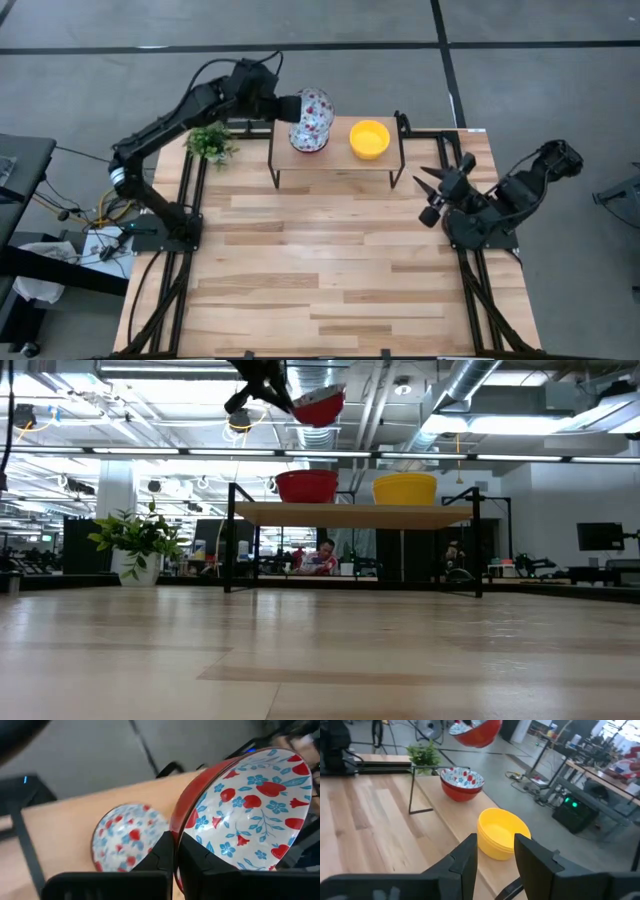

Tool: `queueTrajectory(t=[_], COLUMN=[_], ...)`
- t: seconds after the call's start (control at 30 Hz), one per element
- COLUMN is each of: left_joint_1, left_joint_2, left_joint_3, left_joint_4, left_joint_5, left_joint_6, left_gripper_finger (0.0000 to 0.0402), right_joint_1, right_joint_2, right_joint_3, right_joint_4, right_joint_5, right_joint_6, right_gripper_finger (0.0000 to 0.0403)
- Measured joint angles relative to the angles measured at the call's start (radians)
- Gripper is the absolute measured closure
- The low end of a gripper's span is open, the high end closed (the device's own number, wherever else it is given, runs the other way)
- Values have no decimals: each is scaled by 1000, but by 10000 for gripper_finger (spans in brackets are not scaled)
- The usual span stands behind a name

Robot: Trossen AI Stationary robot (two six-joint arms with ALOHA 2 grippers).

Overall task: Pick & Place Mini bowls
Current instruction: Stack the orange bowl on the orange bowl on the shelf

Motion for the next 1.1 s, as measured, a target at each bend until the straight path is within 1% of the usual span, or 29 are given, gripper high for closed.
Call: queueTrajectory(t=[0.13,0.23,0.43,0.67,0.77,0.87,1.1], left_joint_1=[47,77,119,152,155,152,118], left_joint_2=[59,89,133,158,157,157,164], left_joint_3=[65,86,86,86,86,86,86], left_joint_4=[-121,-199,-238,-259,-272,-287,-288], left_joint_5=[67,127,219,244,243,239,206], left_joint_6=[-28,-53,-95,-117,-126,-146,-175], left_gripper_finger=[395,395,395,395,395,395,395], right_joint_1=[55,110,240,399,441,465,476], right_joint_2=[-57,-118,-259,-405,-446,-476,-505], right_joint_3=[-55,-105,-185,-258,-275,-286,-302], right_joint_4=[7,18,39,155,167,171,171], right_joint_5=[22,29,22,26,58,103,122], right_joint_6=[21,28,59,3,-6,-8,-11], right_gripper_finger=[284,284,284,284,284,284,284])
